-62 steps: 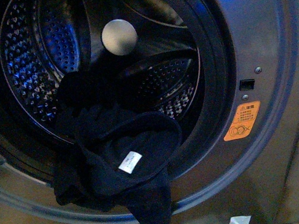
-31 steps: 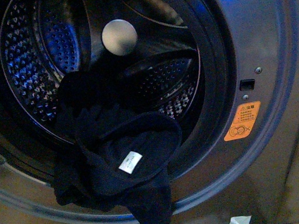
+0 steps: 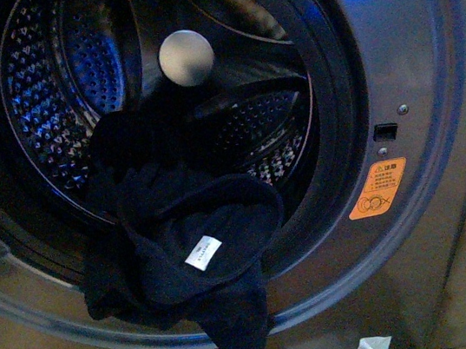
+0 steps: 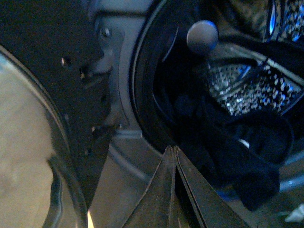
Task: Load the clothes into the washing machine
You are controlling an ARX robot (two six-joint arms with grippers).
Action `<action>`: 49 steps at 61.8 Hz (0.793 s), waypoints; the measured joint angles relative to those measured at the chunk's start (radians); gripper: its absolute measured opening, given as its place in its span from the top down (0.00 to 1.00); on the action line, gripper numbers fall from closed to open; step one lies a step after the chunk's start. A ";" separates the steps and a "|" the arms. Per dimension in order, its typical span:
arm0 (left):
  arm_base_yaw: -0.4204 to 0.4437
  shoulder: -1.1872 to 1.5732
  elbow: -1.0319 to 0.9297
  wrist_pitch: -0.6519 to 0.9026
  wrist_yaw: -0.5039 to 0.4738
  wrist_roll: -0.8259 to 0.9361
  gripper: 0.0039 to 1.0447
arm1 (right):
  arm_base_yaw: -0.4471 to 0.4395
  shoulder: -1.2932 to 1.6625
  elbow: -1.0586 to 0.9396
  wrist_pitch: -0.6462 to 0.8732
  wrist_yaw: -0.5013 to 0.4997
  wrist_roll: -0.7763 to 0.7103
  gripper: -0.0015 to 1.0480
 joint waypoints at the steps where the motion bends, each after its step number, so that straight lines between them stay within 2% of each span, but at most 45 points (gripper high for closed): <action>1: 0.000 -0.042 0.000 -0.047 0.000 0.000 0.97 | 0.000 0.000 0.000 0.000 0.000 0.000 0.98; 49: 0.000 -0.098 0.000 -0.079 0.000 0.000 0.97 | 0.000 0.000 0.000 0.000 0.000 -0.001 0.97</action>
